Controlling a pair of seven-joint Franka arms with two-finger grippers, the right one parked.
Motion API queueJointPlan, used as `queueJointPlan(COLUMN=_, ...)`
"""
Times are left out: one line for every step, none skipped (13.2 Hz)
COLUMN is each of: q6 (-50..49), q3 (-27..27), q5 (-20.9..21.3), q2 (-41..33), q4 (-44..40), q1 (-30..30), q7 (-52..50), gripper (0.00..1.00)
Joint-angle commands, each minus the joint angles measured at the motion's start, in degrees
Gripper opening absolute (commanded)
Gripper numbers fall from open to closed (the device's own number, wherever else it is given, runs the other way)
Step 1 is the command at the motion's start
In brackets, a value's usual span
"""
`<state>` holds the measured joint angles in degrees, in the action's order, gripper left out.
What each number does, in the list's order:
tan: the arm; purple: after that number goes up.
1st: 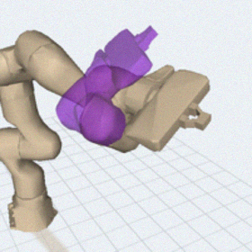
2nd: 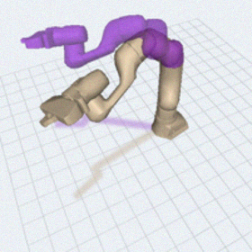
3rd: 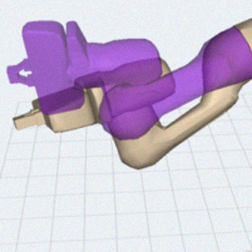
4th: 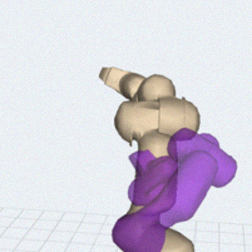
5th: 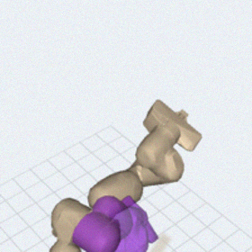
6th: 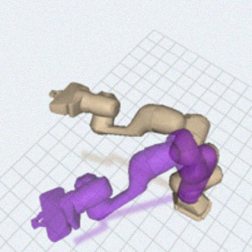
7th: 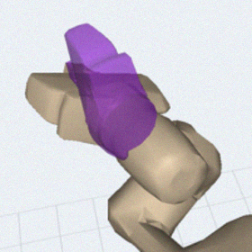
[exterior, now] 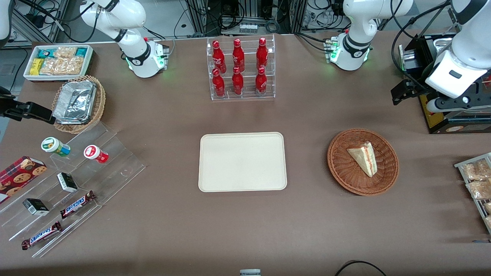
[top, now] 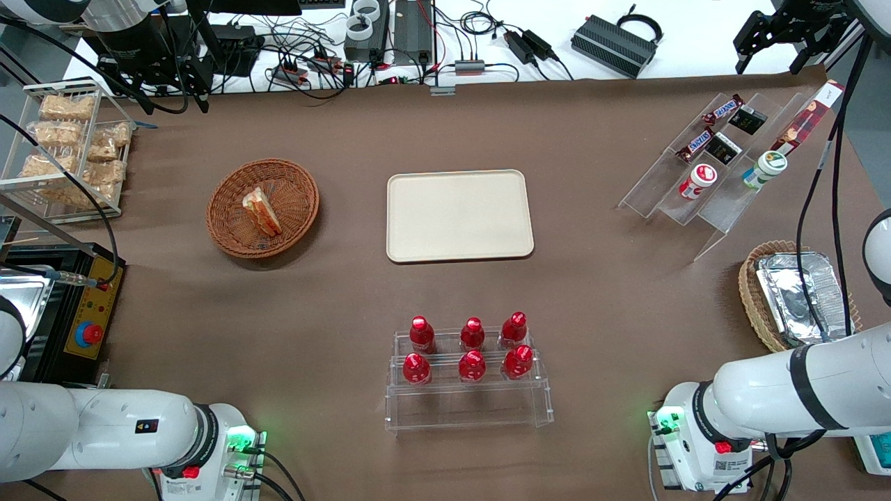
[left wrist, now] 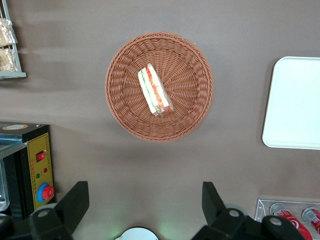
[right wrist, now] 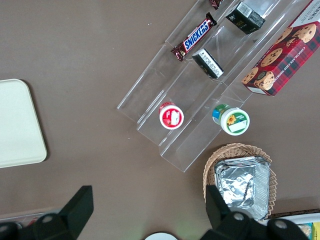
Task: Place sandwich from basket to tray
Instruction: 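Move the left gripper over the sandwich in the wicker basket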
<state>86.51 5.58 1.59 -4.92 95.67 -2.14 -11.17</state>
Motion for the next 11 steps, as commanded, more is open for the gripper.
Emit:
queueJointPlan(q6=-1.6, q3=-0.7, q5=0.3, q2=-0.4, q4=-0.3, q1=-0.8, q7=1.5, gripper=1.0)
queueJointPlan(q6=-1.3, q3=-0.7, q5=0.0, q2=-0.1, q4=0.3, q1=-0.8, q7=1.2, gripper=1.0)
queueJointPlan(q6=0.4, q3=-0.7, q5=0.0, q2=0.6, q4=2.0, q1=-0.8, q7=1.0, gripper=1.0)
queueJointPlan(q6=2.6, q3=-1.2, q5=0.0, q2=1.1, q4=4.3, q1=-0.8, q7=0.7, gripper=1.0)
queueJointPlan(q6=6.0, q3=-1.5, q5=0.0, q2=1.2, q4=8.1, q1=-0.8, q7=0.7, gripper=1.0)
queueJointPlan(q6=13.1, q3=-1.5, q5=0.2, q2=1.1, q4=13.0, q1=-0.8, q7=0.4, gripper=1.0)
queueJointPlan(q6=21.2, q3=-1.5, q5=0.3, q2=1.1, q4=18.7, q1=-0.8, q7=-1.2, gripper=1.0)
queueJointPlan(q6=27.6, q3=-1.6, q5=0.6, q2=1.3, q4=22.8, q1=-0.8, q7=-3.1, gripper=1.0)
queueJointPlan(q6=32.6, q3=-1.7, q5=0.6, q2=1.8, q4=25.5, q1=-0.8, q7=-4.4, gripper=1.0)
queueJointPlan(q6=35.3, q3=-2.3, q5=0.6, q2=2.7, q4=26.6, q1=-0.8, q7=-6.0, gripper=1.0)
queueJointPlan(q6=36.9, q3=-2.8, q5=0.6, q2=3.8, q4=26.9, q1=-0.8, q7=-8.6, gripper=1.0)
